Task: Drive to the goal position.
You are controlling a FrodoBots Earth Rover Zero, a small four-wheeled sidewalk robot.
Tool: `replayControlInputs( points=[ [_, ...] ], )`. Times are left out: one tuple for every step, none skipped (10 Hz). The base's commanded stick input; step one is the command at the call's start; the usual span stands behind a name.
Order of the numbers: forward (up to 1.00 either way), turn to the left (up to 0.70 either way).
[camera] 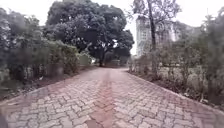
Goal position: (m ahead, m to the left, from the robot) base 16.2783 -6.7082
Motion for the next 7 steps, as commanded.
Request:
replayControlInputs(
  points=[
    [0.70,0.00],
    [0.70,0.00],
    [0.70,0.00],
    [0.70,0.00],
    [0.70,0.00],
    [0.70,0.00],
    [0.70,0.00]
  ],
)
